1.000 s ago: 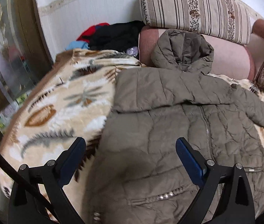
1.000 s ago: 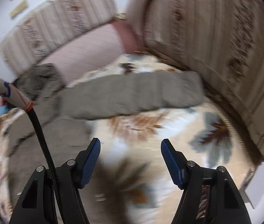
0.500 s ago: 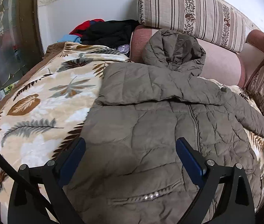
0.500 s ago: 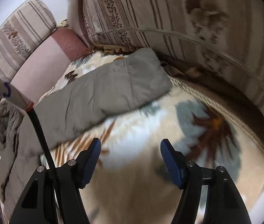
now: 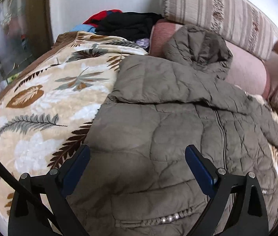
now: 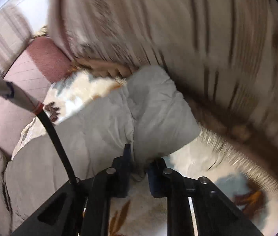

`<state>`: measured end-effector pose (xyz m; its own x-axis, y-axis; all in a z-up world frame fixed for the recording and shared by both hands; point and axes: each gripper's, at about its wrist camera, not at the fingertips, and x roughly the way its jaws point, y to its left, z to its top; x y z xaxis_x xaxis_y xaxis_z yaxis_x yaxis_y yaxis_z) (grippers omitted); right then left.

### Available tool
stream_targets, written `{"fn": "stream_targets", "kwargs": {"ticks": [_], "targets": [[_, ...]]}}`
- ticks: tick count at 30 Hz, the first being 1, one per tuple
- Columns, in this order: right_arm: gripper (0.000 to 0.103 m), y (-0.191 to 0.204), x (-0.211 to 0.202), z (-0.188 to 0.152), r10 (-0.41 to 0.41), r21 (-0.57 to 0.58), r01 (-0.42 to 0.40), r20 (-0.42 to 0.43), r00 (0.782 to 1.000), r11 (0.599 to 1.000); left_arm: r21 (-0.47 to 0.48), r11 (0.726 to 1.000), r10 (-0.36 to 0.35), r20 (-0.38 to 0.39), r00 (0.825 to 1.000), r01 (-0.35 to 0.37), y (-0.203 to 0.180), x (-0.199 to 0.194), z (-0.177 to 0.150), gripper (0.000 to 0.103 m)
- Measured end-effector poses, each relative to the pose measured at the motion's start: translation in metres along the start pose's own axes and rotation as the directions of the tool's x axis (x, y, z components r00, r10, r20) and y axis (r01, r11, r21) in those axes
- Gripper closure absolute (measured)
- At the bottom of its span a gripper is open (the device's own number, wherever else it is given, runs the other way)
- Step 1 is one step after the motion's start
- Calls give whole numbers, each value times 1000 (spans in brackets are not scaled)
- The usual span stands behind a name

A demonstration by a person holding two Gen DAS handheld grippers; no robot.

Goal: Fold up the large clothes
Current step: 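Close the right tool on the sleeve cuff, then lift the sleeve with the right tool, lay it across the body, open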

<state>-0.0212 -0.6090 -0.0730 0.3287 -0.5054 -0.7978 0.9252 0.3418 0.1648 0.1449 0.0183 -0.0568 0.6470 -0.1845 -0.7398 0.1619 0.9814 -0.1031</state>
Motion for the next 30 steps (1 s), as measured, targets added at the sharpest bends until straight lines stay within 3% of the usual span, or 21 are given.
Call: {"fn": "stream_targets", "kwargs": {"ticks": [4,8,12,15,18,22,26,30], "targets": [[90,60,-70,14,5,-180,21,142,990,984,-36,999,-3,45,999,4,11,1,11,6],[91,141,-147,10,106,-319,-25,239,965,948,-69,998,16,94,995,-9,27,2,20,6],[91,239,-210,-24,234,-474,-83,270,934,877,-118,993,38,132,991,-23,56,1,18,6],[92,318,-241,-66,318,-569,-127,249,915,812,-188,982,28,117,993,-6,90,8,16,6],[92,387,-252,-121,388,-655,-178,190,902,735,-227,974,44,93,995,-22,117,17,19,6],[92,461,-244,-208,438,-765,-227,79,896,603,-306,951,87,113,990,-49,147,17,25,6],[92,515,-199,-308,381,-862,-228,-44,924,453,-342,940,47,128,991,0,158,15,28,6],[89,544,-152,-369,305,-922,-165,-54,951,351,-352,936,51,147,988,4,163,13,33,6]]}}
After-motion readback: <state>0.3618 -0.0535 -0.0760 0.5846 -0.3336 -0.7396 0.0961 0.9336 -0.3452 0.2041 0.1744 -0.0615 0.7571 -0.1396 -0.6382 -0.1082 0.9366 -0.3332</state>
